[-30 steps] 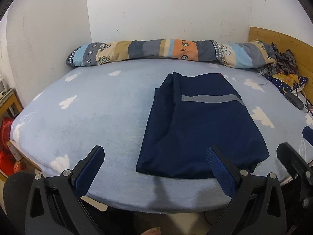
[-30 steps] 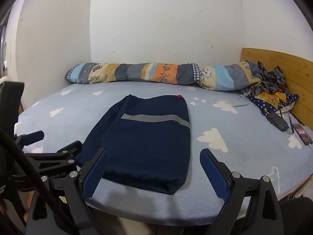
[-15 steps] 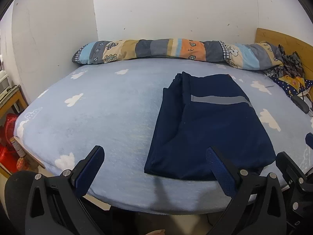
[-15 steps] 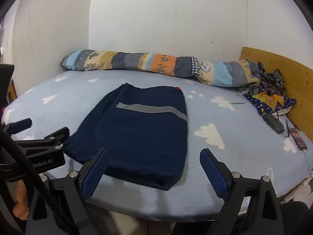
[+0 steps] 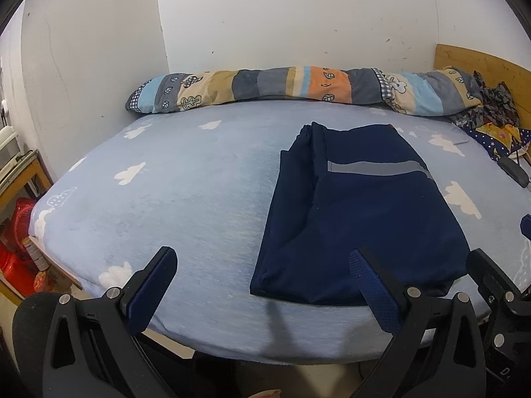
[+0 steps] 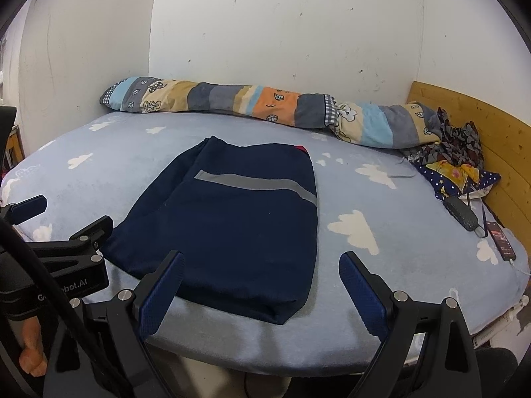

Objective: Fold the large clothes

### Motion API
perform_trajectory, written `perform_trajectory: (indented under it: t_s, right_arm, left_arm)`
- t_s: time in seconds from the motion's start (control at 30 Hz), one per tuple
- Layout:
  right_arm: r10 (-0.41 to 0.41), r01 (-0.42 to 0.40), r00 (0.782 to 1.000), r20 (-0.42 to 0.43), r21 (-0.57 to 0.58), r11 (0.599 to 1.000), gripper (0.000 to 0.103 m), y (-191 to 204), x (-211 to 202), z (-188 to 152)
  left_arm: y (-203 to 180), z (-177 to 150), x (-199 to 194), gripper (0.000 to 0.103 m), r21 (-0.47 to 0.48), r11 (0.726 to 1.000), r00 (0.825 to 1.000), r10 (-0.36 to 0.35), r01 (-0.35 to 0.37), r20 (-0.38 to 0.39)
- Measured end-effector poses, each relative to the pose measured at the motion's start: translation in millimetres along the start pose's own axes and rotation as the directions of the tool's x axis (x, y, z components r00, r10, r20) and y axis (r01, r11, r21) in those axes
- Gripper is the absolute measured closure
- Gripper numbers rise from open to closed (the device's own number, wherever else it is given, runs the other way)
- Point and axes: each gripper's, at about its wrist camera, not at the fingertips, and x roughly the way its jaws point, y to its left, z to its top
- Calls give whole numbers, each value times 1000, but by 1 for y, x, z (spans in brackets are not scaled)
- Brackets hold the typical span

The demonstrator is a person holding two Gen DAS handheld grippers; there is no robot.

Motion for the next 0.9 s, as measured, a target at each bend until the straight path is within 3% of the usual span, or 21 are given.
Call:
perform_trajectory:
  t_s: [0.9]
  right_arm:
    - [6,-6,1000,-18,16,1000,7,-5,3,-3]
  left_arm:
    - [-3,-3,1,0,47,999,1000,-2,3,-10]
